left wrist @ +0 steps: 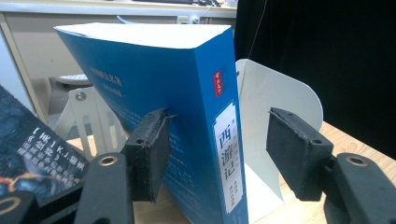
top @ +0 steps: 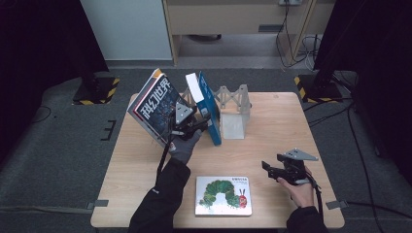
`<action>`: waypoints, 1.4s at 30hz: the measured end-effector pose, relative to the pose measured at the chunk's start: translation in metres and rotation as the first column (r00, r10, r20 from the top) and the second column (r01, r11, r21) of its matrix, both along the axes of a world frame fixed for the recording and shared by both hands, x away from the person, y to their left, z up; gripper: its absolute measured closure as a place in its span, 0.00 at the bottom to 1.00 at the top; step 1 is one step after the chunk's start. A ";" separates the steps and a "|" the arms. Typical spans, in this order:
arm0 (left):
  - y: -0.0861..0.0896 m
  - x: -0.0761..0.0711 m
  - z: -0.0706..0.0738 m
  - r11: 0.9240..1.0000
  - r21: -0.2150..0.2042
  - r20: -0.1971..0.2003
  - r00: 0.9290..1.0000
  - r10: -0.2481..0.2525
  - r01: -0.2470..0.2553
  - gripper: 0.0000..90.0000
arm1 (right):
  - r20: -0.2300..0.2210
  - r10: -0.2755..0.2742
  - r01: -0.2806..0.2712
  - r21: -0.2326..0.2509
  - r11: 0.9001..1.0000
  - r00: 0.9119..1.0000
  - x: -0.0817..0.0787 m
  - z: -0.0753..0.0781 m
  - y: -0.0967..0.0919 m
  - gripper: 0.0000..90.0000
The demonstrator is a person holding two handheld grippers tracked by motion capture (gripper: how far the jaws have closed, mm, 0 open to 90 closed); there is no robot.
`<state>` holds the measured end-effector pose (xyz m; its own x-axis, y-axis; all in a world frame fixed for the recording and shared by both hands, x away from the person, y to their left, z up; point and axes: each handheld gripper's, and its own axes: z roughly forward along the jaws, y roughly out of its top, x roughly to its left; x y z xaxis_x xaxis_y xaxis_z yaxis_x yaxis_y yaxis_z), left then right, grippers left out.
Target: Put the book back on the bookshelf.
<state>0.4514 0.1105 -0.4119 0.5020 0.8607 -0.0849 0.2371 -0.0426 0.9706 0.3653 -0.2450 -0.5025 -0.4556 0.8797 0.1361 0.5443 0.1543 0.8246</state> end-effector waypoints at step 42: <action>-0.035 0.022 0.000 0.998 -0.056 0.023 1.000 -0.021 0.022 0.41 | -0.001 -0.011 0.011 -0.002 1.000 1.000 0.001 0.000 -0.006 0.33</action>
<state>0.4731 0.0757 -0.4123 0.5229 0.8437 -0.1217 0.2151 0.0075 0.9766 0.3661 -0.2513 -0.5023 -0.4455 0.8850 0.1351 0.5466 0.1493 0.8240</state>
